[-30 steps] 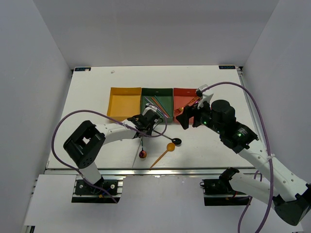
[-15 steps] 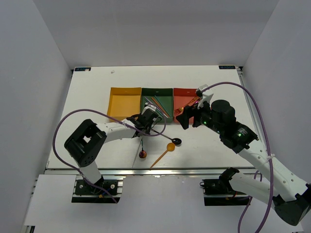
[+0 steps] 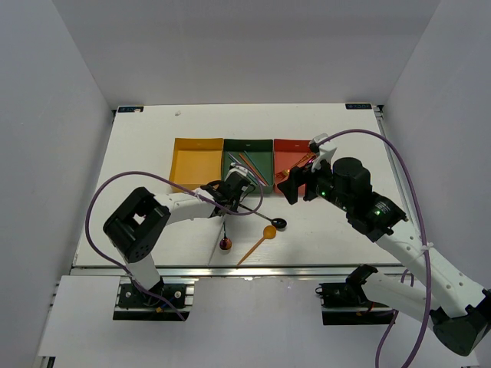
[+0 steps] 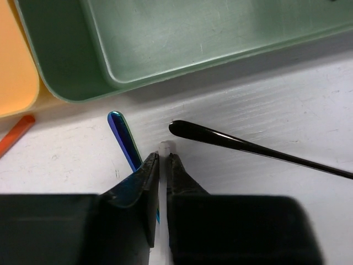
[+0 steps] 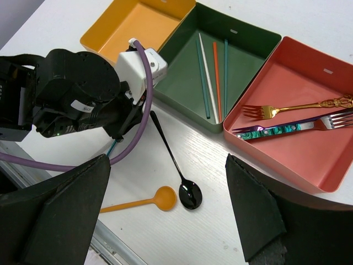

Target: Sort the eating utensils into containers

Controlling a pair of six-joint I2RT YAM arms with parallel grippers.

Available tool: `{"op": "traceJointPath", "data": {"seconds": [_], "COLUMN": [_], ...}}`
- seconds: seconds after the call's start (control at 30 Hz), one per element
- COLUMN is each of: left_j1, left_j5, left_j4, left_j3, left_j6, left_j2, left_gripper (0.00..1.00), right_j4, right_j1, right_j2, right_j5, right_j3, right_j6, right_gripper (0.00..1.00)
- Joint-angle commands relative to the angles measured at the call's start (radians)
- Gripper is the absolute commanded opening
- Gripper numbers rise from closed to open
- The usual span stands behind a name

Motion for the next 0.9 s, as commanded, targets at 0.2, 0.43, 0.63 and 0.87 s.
{"op": "traceJointPath", "data": {"seconds": [0.2,0.43,0.63,0.87], "left_j1": [0.004,0.004,0.006,0.191], "left_j5": [0.013,-0.001,-0.031,-0.065], "left_j4": [-0.064,-0.302,-0.429,-0.139], "left_j3": [0.033,0.231,0.455,0.465], "left_j6": [0.002,-0.030,-0.088,-0.427], "left_j2": [-0.029,-0.144,-0.175,-0.144], "left_gripper": [0.00,0.00,0.00,0.00], "right_j4": [0.056,0.058,0.044,-0.002], "right_j1": [0.004,0.005,0.004,0.004], "right_j2": [-0.006,0.000,-0.009,-0.055], "right_j5": [-0.010,-0.010,0.022,0.156], "right_j3": [-0.007,-0.003,0.010,0.040], "right_j6": [0.019,0.022,0.033,0.082], "right_gripper": [0.89,0.89,0.89,0.89]}}
